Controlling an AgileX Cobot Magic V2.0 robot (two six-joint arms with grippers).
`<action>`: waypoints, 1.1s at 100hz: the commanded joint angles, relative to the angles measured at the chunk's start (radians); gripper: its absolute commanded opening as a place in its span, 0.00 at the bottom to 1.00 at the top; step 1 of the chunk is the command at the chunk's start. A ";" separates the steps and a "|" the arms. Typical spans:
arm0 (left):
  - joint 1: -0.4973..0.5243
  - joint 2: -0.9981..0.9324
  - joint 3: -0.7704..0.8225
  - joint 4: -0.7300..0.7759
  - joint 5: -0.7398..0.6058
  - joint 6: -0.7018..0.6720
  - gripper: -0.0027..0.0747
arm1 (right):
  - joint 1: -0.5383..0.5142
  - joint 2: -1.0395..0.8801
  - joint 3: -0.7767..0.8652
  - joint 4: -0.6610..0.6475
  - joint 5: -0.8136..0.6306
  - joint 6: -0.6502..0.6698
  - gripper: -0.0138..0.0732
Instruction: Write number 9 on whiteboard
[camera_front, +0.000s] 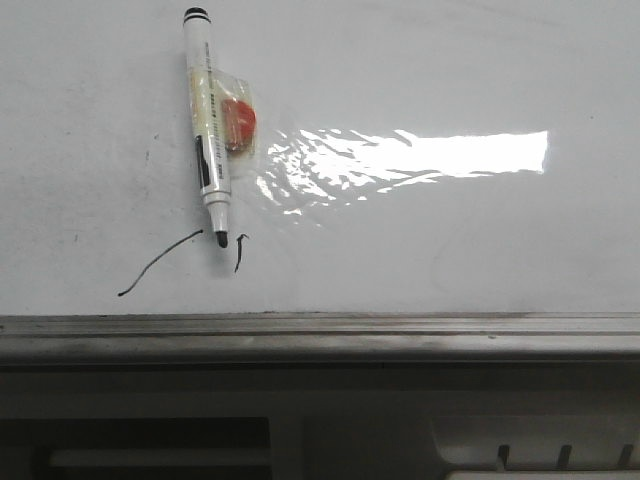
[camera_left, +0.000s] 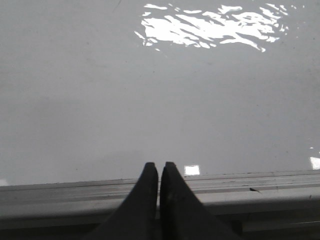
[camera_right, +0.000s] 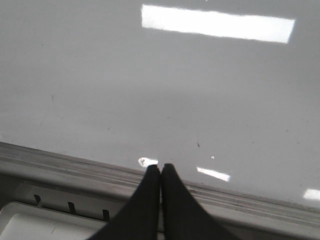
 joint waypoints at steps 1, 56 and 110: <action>0.003 -0.028 0.039 -0.009 -0.070 -0.006 0.01 | -0.007 -0.015 0.027 -0.012 -0.028 -0.002 0.11; 0.003 -0.028 0.039 -0.009 -0.070 -0.006 0.01 | -0.007 -0.015 0.027 -0.012 -0.028 -0.002 0.11; 0.003 -0.028 0.039 -0.130 -0.094 -0.006 0.01 | -0.007 -0.015 0.027 -0.588 -0.226 -0.007 0.11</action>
